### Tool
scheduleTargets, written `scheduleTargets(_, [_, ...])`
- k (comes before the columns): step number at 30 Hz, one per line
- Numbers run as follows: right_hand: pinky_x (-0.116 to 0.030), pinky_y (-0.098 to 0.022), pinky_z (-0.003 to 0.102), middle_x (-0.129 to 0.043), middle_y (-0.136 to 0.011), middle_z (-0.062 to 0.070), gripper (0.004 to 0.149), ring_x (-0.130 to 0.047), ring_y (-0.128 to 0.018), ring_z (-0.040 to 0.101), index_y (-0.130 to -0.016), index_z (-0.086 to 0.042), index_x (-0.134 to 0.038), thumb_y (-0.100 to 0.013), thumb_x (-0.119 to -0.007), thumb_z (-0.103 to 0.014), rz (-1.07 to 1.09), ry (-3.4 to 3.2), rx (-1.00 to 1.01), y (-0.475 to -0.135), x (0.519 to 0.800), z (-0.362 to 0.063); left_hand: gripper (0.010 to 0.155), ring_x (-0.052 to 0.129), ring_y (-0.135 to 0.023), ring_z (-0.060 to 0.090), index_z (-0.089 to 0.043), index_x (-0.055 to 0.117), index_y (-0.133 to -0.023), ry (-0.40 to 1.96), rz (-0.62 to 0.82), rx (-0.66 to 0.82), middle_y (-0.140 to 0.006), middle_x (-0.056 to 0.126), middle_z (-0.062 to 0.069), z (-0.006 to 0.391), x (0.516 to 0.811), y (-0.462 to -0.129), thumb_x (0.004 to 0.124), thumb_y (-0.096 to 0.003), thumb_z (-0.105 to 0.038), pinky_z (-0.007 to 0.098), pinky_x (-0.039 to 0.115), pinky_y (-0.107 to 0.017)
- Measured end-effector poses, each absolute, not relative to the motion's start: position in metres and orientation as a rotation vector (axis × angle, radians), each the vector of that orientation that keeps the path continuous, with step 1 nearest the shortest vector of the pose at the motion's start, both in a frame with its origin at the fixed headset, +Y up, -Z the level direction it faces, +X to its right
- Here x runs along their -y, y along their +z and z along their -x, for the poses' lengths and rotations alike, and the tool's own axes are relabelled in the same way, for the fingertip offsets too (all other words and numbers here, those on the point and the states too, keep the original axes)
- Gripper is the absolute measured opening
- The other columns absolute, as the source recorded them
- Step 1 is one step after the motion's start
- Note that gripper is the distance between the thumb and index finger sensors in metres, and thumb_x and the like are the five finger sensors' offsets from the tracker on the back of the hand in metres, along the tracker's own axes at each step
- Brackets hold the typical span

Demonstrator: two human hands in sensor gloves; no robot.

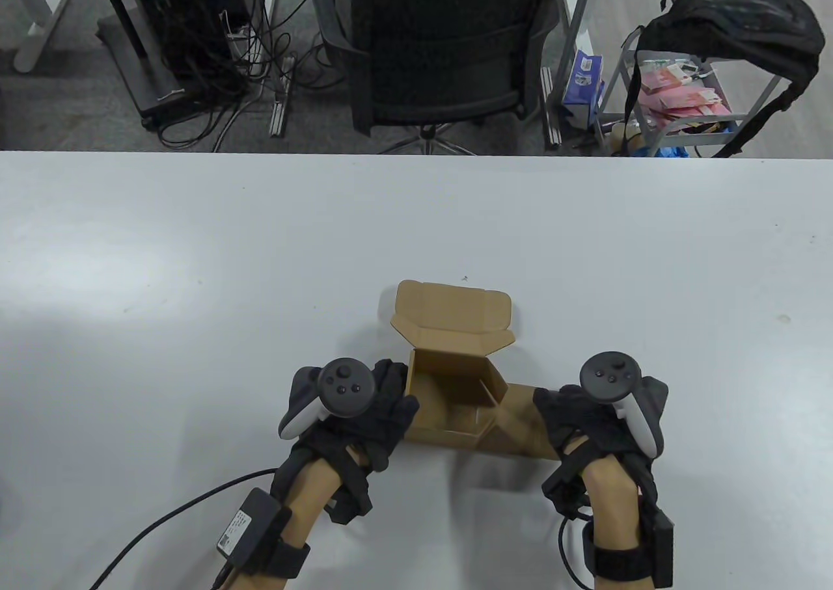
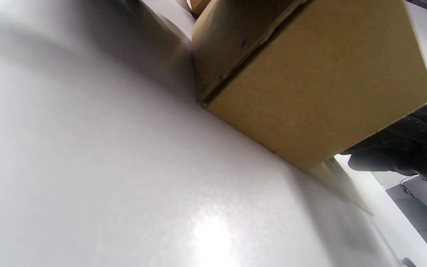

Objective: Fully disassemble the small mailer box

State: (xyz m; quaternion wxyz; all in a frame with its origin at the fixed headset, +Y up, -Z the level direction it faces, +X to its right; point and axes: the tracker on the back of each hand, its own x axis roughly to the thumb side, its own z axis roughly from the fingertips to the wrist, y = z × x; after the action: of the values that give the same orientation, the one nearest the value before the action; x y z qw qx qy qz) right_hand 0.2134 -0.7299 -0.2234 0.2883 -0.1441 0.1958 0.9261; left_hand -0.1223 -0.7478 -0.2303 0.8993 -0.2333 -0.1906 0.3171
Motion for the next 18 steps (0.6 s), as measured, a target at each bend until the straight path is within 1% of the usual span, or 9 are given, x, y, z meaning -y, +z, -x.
scheduleTargets(2, [-0.036,-0.072,0.061,-0.063,-0.102,0.015,0.070,-0.035,-0.102,0.043,-0.084,-0.004,-0.079,-0.037,-0.064,-0.054,0.380,2.493,-0.483,-0.222,0.724,-0.211,0.084,0.033,-0.105,0.046,-0.014,0.026,-0.108,0.656,0.484,0.394,-0.115,0.022,0.017,0.122,0.748,-0.230,0.041,-0.0454,-0.068,0.060,0.036,-0.075])
scheduleTargets(6, [-0.039,-0.073,0.062,-0.058,-0.106,0.010,0.072,-0.037,-0.103,0.043,-0.089,-0.009,-0.074,-0.036,-0.066,-0.057,0.311,2.584,-0.208,-0.216,0.696,-0.196,0.085,0.033,-0.105,0.046,-0.014,0.026,-0.109,0.653,0.483,0.395,-0.115,0.022,0.017,0.122,0.748,-0.230,0.041,-0.0454,-0.068,0.061,0.036,-0.075])
scheduleTargets(8, [-0.038,-0.074,0.062,-0.054,-0.109,0.007,0.071,-0.035,-0.105,0.042,-0.091,-0.012,-0.071,-0.037,-0.067,-0.058,0.220,2.607,-0.090,-0.213,0.688,-0.182,0.084,0.033,-0.106,0.046,-0.014,0.026,-0.109,0.654,0.483,0.395,-0.115,0.022,0.017,0.122,0.748,-0.230,0.041,-0.0453,-0.068,0.060,0.036,-0.075])
scheduleTargets(11, [-0.037,-0.075,0.061,-0.050,-0.111,0.003,0.069,-0.033,-0.107,0.040,-0.093,-0.017,-0.067,-0.037,-0.069,-0.057,0.128,2.679,-0.110,-0.216,0.692,-0.164,0.085,0.033,-0.105,0.046,-0.014,0.026,-0.109,0.652,0.485,0.395,-0.115,0.022,0.017,0.121,0.748,-0.231,0.041,-0.0454,-0.068,0.060,0.036,-0.075])
scheduleTargets(13, [-0.038,-0.075,0.061,-0.050,-0.111,0.002,0.066,-0.033,-0.107,0.039,-0.093,-0.018,-0.068,-0.037,-0.071,-0.054,0.121,2.740,-0.167,-0.220,0.699,-0.156,0.085,0.033,-0.105,0.046,-0.014,0.026,-0.109,0.649,0.485,0.395,-0.115,0.022,0.017,0.121,0.748,-0.231,0.041,-0.0454,-0.068,0.061,0.036,-0.075])
scheduleTargets(15, [-0.039,-0.075,0.061,-0.051,-0.110,0.001,0.063,-0.035,-0.106,0.038,-0.092,-0.019,-0.069,-0.038,-0.072,-0.051,0.148,2.798,-0.208,-0.224,0.704,-0.152,0.085,0.033,-0.105,0.046,-0.014,0.026,-0.109,0.651,0.487,0.396,-0.115,0.022,0.017,0.121,0.748,-0.231,0.041,-0.0455,-0.068,0.060,0.036,-0.075])
scheduleTargets(17, [-0.039,-0.075,0.061,-0.052,-0.111,0.001,0.060,-0.037,-0.107,0.038,-0.092,-0.020,-0.071,-0.039,-0.073,-0.048,0.204,2.804,-0.196,-0.230,0.710,-0.151,0.085,0.033,-0.105,0.046,-0.014,0.026,-0.109,0.652,0.488,0.396,-0.115,0.022,0.017,0.121,0.748,-0.231,0.042,-0.0455,-0.068,0.061,0.036,-0.075])
scheduleTargets(18, [-0.039,-0.076,0.061,-0.052,-0.111,0.000,0.060,-0.037,-0.107,0.038,-0.092,-0.021,-0.071,-0.039,-0.072,-0.048,0.227,2.819,-0.219,-0.234,0.714,-0.152,0.085,0.033,-0.105,0.046,-0.014,0.026,-0.109,0.650,0.488,0.397,-0.115,0.022,0.017,0.121,0.748,-0.231,0.042,-0.0456,-0.068,0.061,0.036,-0.075])
